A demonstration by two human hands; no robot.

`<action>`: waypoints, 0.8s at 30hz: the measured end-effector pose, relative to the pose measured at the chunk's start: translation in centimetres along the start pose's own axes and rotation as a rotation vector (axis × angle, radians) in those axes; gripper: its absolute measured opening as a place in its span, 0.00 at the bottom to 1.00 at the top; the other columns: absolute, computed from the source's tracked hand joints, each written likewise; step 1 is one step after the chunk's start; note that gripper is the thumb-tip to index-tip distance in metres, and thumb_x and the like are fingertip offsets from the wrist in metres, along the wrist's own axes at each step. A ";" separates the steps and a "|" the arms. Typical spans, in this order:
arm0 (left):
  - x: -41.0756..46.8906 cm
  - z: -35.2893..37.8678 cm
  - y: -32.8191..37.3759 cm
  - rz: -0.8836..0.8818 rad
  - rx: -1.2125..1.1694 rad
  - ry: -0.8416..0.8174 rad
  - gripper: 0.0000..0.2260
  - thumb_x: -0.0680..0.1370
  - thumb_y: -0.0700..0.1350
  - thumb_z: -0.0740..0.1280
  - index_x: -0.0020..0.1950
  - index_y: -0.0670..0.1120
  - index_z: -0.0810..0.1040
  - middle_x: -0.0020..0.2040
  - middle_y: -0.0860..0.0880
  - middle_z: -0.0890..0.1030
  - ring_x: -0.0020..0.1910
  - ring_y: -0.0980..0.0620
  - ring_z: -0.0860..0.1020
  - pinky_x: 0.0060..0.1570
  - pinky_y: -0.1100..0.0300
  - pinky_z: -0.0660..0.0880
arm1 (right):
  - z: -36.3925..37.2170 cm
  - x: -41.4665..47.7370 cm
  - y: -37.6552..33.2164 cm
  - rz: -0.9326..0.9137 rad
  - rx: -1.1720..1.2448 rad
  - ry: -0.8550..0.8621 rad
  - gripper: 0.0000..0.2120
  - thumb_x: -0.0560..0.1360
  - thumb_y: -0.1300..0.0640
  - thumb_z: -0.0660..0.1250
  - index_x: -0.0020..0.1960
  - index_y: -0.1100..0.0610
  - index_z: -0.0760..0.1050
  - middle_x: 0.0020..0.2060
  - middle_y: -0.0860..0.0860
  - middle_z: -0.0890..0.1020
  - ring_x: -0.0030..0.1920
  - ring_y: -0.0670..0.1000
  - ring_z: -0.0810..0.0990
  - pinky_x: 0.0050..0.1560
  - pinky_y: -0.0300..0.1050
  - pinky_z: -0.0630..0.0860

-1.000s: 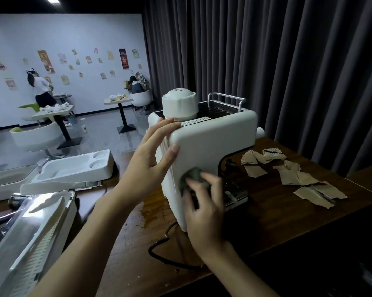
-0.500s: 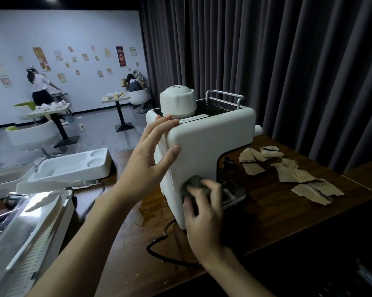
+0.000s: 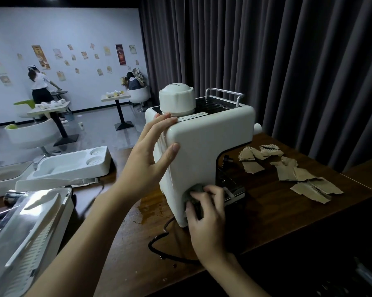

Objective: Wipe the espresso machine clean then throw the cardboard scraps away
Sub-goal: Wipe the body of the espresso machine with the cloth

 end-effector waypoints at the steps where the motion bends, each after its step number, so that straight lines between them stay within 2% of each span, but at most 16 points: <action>1: 0.0 0.0 0.0 0.001 0.000 0.000 0.21 0.81 0.53 0.63 0.74 0.55 0.68 0.76 0.58 0.65 0.77 0.61 0.60 0.74 0.43 0.64 | -0.3 0.3 0.5 0.061 0.027 0.018 0.08 0.72 0.65 0.73 0.50 0.57 0.79 0.57 0.49 0.71 0.59 0.42 0.71 0.58 0.23 0.67; 5: 0.0 -0.1 0.0 0.002 0.006 -0.008 0.20 0.82 0.53 0.63 0.74 0.56 0.68 0.76 0.59 0.65 0.77 0.61 0.60 0.75 0.45 0.64 | -0.7 0.5 1.6 0.286 0.031 0.109 0.08 0.73 0.67 0.72 0.50 0.59 0.78 0.54 0.46 0.69 0.55 0.42 0.73 0.51 0.21 0.68; 7: 0.0 -0.1 -0.1 -0.005 0.000 -0.010 0.20 0.82 0.53 0.64 0.74 0.56 0.68 0.76 0.60 0.65 0.77 0.62 0.60 0.75 0.45 0.63 | -0.1 -0.4 1.0 0.257 -0.028 0.058 0.09 0.72 0.66 0.73 0.49 0.58 0.76 0.55 0.48 0.69 0.55 0.42 0.72 0.51 0.23 0.69; 10: 0.0 0.0 -0.1 0.001 -0.001 -0.007 0.20 0.82 0.52 0.63 0.74 0.56 0.68 0.76 0.60 0.64 0.77 0.61 0.59 0.75 0.44 0.63 | 0.3 -1.5 0.5 0.156 -0.090 -0.057 0.11 0.69 0.65 0.75 0.46 0.56 0.76 0.54 0.50 0.70 0.54 0.46 0.75 0.54 0.34 0.75; 14: 0.0 -0.1 -0.1 0.007 0.001 -0.007 0.20 0.82 0.52 0.63 0.74 0.56 0.67 0.76 0.59 0.65 0.77 0.61 0.59 0.75 0.48 0.62 | -0.3 -0.9 1.2 0.329 -0.050 -0.063 0.11 0.70 0.63 0.75 0.46 0.54 0.74 0.53 0.48 0.68 0.55 0.48 0.75 0.50 0.24 0.68; 20: 0.0 0.0 -0.3 0.008 0.006 -0.014 0.20 0.82 0.53 0.63 0.73 0.59 0.66 0.74 0.63 0.64 0.76 0.64 0.59 0.73 0.57 0.61 | 0.5 -2.5 0.2 0.300 -0.176 -0.165 0.14 0.67 0.58 0.78 0.47 0.54 0.75 0.57 0.51 0.71 0.58 0.53 0.76 0.54 0.39 0.78; 24: 0.1 0.1 -0.3 0.014 0.010 -0.014 0.20 0.82 0.53 0.63 0.73 0.59 0.66 0.74 0.63 0.64 0.77 0.62 0.60 0.73 0.57 0.61 | -0.1 -2.2 0.9 0.428 -0.137 -0.195 0.12 0.68 0.61 0.77 0.48 0.54 0.77 0.56 0.50 0.72 0.56 0.51 0.76 0.52 0.35 0.72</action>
Point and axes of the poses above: each hand's wrist, its own x-axis towards the middle knuckle, its own z-axis out of the palm, y = z × x, the point moved 2 cm from there along x, towards the middle knuckle
